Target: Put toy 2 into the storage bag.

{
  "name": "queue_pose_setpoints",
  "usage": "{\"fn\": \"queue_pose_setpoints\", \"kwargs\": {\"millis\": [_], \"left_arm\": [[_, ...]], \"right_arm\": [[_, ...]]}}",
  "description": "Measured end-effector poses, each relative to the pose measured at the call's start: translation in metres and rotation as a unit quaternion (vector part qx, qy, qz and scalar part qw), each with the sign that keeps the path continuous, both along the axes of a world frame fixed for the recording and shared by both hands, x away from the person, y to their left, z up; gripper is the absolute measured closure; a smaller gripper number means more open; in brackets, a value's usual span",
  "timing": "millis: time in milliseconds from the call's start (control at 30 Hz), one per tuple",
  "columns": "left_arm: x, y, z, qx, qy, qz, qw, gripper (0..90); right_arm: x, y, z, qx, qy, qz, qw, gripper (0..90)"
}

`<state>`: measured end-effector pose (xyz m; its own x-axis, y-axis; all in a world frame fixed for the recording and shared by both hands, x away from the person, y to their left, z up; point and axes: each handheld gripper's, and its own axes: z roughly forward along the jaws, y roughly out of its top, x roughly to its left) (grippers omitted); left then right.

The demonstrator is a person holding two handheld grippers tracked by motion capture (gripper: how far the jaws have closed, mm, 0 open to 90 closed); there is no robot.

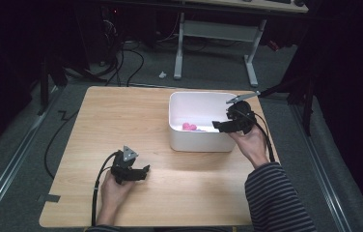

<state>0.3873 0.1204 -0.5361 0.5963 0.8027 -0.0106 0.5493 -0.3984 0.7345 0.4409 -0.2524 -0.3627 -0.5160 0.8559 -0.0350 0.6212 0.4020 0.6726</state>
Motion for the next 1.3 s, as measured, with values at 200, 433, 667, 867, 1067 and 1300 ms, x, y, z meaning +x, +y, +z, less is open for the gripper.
{"fn": "queue_pose_setpoints", "kwargs": {"millis": [200,433,667,867,1067,1300], "left_arm": [[0.000,0.000,0.000,0.000,0.000,0.000,1.0000,19.3],[0.000,0.000,0.000,0.000,0.000,0.000,1.0000,19.3],[0.000,0.000,0.000,0.000,0.000,0.000,1.0000,19.3],[0.000,0.000,0.000,0.000,0.000,0.000,1.0000,19.3],[0.000,0.000,0.000,0.000,0.000,0.000,1.0000,19.3],[0.000,0.000,0.000,0.000,0.000,0.000,1.0000,19.3]], "right_arm": [[-0.025,-0.017,0.005,0.020,-0.033,0.003,0.9993,34.9],[-0.056,-0.047,0.002,0.043,-0.057,-0.001,0.9974,36.3],[-0.079,-0.073,-0.006,0.053,-0.060,-0.023,0.9965,37.2],[-0.093,-0.088,-0.014,0.059,-0.064,-0.040,0.9954,37.5],[-0.101,-0.098,-0.024,0.057,-0.068,-0.050,0.9948,37.6],[-0.108,-0.107,-0.042,0.069,-0.062,-0.064,0.9937,37.6]]}}
